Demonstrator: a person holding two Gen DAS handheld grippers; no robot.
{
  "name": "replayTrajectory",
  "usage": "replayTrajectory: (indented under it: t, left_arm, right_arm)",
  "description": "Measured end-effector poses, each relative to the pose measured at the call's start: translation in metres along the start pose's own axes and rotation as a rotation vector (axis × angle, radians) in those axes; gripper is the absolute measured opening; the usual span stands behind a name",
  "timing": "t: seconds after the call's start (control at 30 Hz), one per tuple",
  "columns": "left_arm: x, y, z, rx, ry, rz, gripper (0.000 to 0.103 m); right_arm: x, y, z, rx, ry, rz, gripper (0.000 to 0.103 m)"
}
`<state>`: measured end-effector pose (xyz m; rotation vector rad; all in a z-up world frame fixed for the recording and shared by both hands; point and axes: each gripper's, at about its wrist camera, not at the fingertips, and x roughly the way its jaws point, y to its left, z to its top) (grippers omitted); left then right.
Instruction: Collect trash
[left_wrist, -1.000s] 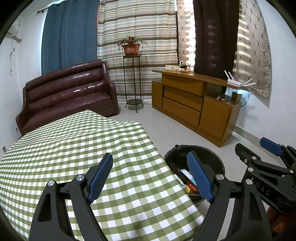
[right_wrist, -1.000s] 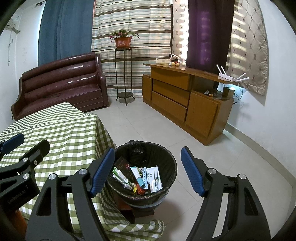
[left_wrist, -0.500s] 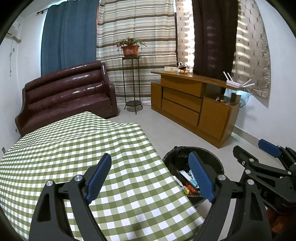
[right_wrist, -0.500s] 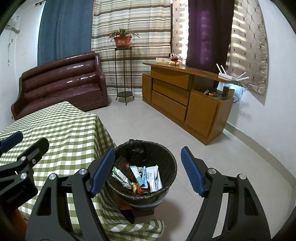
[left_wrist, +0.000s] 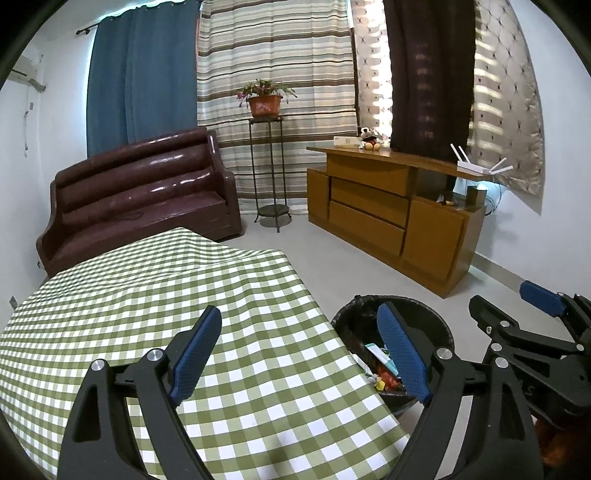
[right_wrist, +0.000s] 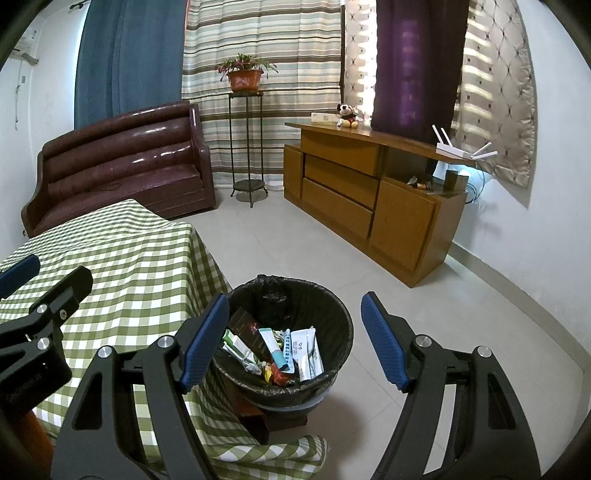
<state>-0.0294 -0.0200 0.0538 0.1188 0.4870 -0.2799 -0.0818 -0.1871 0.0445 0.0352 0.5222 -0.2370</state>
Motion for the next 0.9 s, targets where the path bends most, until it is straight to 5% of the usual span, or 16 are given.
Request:
replayTrajectory:
  t: [0.63,0.9]
  left_arm:
    - [0.006,0.006,-0.001,-0.025,0.004,-0.004,0.085]
    - [0.022,0.022,-0.007,-0.044,0.096,0.016,0.085]
  right_arm:
    - [0.0,-0.001,0.0,-0.001,0.005,0.0,0.072]
    - [-0.003,0.001,-0.01,-0.013,0.016,0.002,0.075]
